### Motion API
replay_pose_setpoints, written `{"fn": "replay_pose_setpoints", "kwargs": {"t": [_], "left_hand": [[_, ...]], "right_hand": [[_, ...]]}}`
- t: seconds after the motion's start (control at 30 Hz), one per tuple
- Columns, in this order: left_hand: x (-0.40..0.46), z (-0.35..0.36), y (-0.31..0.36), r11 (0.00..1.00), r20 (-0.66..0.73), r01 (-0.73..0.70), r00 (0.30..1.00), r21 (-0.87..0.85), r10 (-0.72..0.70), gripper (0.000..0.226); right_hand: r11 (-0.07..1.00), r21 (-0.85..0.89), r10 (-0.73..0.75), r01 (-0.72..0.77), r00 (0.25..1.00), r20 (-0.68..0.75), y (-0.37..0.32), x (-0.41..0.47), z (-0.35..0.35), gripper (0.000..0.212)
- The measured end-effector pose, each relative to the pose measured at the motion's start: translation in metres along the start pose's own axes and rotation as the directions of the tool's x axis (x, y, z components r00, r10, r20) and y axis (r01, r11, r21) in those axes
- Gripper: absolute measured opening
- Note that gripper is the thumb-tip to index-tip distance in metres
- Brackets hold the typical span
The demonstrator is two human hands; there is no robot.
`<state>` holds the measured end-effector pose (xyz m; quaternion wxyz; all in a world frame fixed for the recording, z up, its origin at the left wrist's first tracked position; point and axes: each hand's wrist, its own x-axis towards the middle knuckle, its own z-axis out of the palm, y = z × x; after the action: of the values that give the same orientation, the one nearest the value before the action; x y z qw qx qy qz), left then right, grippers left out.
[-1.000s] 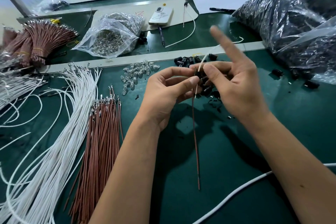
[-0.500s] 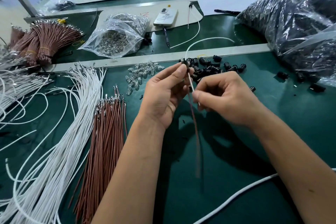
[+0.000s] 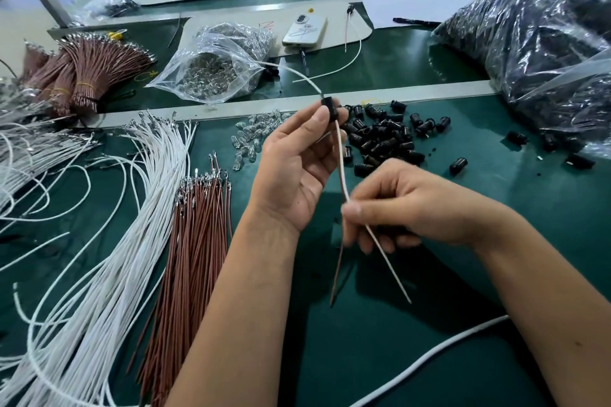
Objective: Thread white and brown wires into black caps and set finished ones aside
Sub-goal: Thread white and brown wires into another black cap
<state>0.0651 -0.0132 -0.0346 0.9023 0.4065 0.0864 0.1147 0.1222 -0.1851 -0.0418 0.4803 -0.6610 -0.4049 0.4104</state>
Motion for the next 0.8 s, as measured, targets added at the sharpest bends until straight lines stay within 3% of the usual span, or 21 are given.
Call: {"fn": "replay_pose_setpoints", "kwargs": {"t": [0.07, 0.1, 0.17, 0.2, 0.27, 0.33, 0.4, 0.47, 0.53, 0.6, 0.67, 0.73, 0.8], "left_hand": [[0.001, -0.002, 0.002, 1.0, -0.029, -0.004, 1.0, -0.003, 0.004, 0.026], [0.001, -0.003, 0.003, 0.999, -0.057, 0.001, 0.998, 0.034, 0.001, 0.023], [0.002, -0.002, 0.002, 0.99, -0.099, 0.03, 0.995, 0.138, -0.017, 0.018], [0.001, -0.001, 0.0, 0.982, -0.109, 0.047, 0.994, 0.181, -0.027, 0.016], [0.001, 0.002, -0.003, 0.975, -0.125, 0.058, 0.992, 0.216, -0.032, 0.014], [0.0, 0.003, -0.003, 0.981, -0.139, 0.04, 0.99, 0.19, -0.014, 0.014], [0.0, 0.001, 0.0, 0.991, -0.155, 0.004, 0.988, 0.135, 0.018, 0.013], [0.001, -0.002, 0.002, 0.993, -0.156, -0.025, 0.987, 0.117, 0.043, 0.011], [0.001, -0.002, 0.001, 0.988, -0.136, -0.029, 0.989, 0.154, 0.05, 0.011], [0.001, 0.0, -0.001, 0.976, -0.096, -0.026, 0.994, 0.215, 0.048, 0.012], [-0.001, 0.003, -0.004, 0.966, -0.064, -0.036, 0.996, 0.255, 0.054, 0.011], [-0.001, 0.004, -0.006, 0.964, -0.06, -0.062, 0.995, 0.259, 0.08, 0.01], [-0.001, 0.003, -0.005, 0.965, -0.073, -0.086, 0.992, 0.246, 0.107, 0.01]], "right_hand": [[0.996, -0.069, 0.066, -0.058, 0.989, 0.13, 0.0, -0.001, 0.002, 0.032], [0.997, -0.056, 0.066, -0.061, 0.994, 0.087, 0.0, 0.001, 0.005, 0.033], [1.0, 0.025, 0.014, -0.01, 0.984, -0.178, 0.0, 0.007, 0.008, 0.035], [0.998, 0.042, -0.033, 0.049, 0.944, -0.328, 0.001, 0.01, 0.009, 0.034], [0.994, -0.004, -0.098, 0.109, 0.876, -0.473, 0.0, 0.013, 0.009, 0.03], [0.998, -0.021, -0.063, 0.059, 0.922, -0.382, 0.0, 0.009, 0.005, 0.031], [0.997, -0.053, 0.054, -0.059, 0.994, -0.098, -0.004, 0.002, 0.002, 0.03], [0.988, -0.12, 0.11, -0.096, 0.987, 0.116, -0.007, -0.003, 0.002, 0.028], [0.996, -0.061, 0.062, -0.06, 0.998, 0.031, -0.008, 0.0, 0.005, 0.026], [0.999, 0.033, 0.001, 0.007, 0.97, -0.244, -0.006, 0.006, 0.008, 0.025], [0.996, 0.06, -0.03, 0.06, 0.911, -0.411, -0.002, 0.011, 0.007, 0.024], [1.0, 0.017, -0.006, 0.013, 0.93, -0.368, 0.002, 0.011, 0.004, 0.022], [0.996, -0.062, 0.055, -0.069, 0.976, -0.209, 0.002, 0.007, 0.002, 0.019]]}}
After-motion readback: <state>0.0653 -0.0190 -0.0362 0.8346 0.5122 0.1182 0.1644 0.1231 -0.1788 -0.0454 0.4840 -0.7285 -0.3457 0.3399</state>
